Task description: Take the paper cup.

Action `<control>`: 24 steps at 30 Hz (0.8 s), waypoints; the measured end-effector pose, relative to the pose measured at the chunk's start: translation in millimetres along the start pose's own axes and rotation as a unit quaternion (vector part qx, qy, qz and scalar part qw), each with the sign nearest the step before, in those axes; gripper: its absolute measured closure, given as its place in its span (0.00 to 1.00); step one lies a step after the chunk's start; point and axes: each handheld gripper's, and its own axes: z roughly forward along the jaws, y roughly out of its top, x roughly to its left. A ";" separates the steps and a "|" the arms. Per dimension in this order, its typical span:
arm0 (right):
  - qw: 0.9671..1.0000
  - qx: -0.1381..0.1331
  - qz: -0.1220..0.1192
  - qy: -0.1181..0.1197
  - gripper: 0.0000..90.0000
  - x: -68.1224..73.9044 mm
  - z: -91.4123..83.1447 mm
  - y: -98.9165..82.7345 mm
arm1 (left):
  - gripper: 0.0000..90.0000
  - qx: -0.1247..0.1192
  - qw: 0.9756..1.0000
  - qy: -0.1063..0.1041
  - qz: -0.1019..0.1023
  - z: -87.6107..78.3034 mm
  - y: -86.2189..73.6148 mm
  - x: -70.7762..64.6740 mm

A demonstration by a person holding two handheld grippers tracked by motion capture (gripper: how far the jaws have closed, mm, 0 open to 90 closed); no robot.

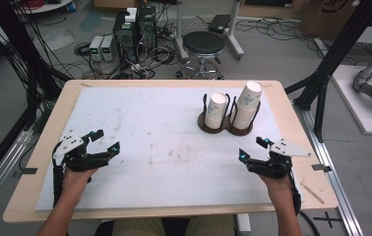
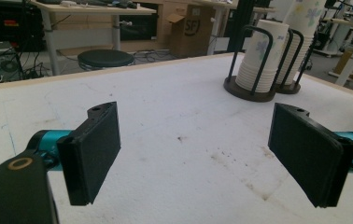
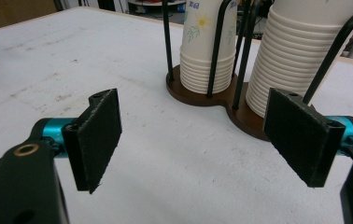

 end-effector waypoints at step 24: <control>0.999 -0.002 0.010 0.044 0.22 12.2 31.5 34.6 | 0.19 0.007 1.000 -0.011 -0.006 -4.2 -6.2 -6.8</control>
